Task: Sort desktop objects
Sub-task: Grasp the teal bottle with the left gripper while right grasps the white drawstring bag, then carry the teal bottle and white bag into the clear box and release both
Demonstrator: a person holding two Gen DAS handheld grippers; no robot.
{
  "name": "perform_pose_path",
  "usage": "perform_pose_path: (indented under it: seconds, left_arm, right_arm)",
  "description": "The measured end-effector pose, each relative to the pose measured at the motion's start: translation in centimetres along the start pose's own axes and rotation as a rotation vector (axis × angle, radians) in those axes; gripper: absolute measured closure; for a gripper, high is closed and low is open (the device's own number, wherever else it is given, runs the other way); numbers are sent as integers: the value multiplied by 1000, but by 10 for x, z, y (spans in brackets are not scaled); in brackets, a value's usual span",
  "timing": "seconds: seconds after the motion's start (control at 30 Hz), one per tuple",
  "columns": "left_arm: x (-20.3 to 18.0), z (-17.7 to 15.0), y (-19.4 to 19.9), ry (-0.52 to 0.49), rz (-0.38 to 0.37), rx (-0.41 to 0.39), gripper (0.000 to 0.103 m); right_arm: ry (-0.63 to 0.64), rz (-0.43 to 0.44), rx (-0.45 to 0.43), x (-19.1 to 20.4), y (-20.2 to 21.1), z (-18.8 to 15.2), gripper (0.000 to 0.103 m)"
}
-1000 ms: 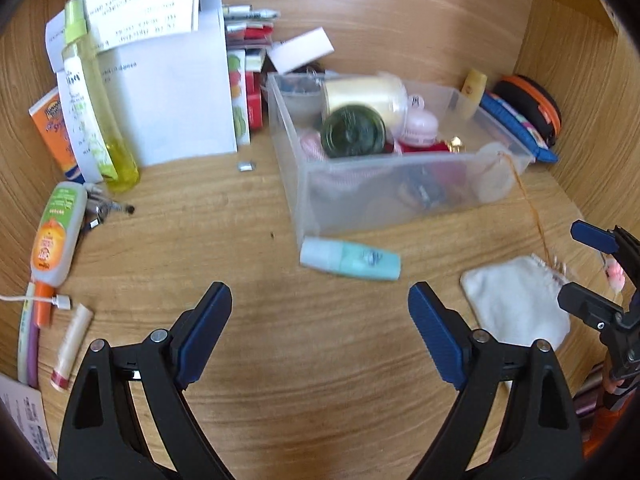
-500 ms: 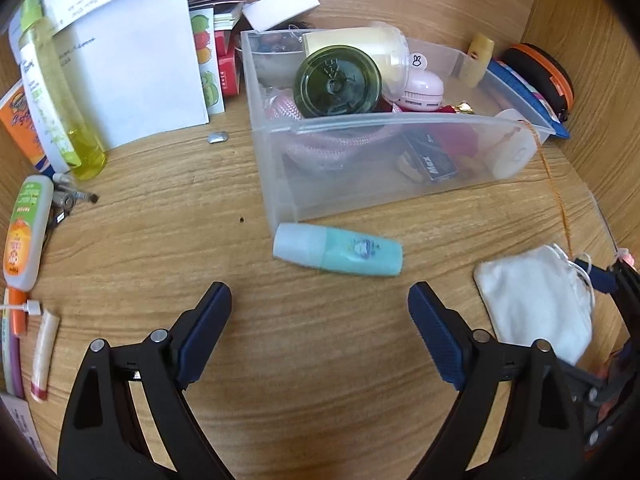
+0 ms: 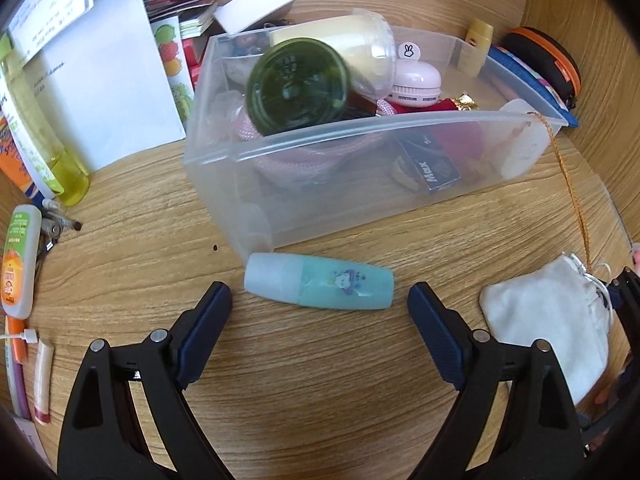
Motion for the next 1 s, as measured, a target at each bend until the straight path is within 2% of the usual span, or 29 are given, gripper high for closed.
perform_pose_path:
  seconds: [0.13, 0.27, 0.5, 0.67, 1.0]
  left_arm:
    - [3, 2, -1, 5, 15, -12, 13]
    - [2, 1, 3, -4, 4, -34, 30]
    - [-5, -1, 5, -60, 21, -51, 30]
    - [-12, -4, 10, -68, 4, -73, 30]
    - [-18, -9, 28, -13, -38, -158, 30]
  right_arm:
    - [-17, 23, -22, -3, 4, -2, 24]
    - [-11, 26, -42, 0, 8, -1, 33]
    - [-40, 86, -52, -8, 12, 7, 49]
    - [-70, 119, -55, -15, 11, 12, 52]
    - [-83, 90, -112, -26, 24, 30, 56]
Point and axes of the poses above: each gripper's, at about its wrist camera, not at the fingertips, and y roughly against the way its jaws point, x to its left, z to its top, the point moved 1 cm from there along -y, roughly the way its jaws point, and after that the axes turned 8 degrees about -z, right-handed, at the moved point
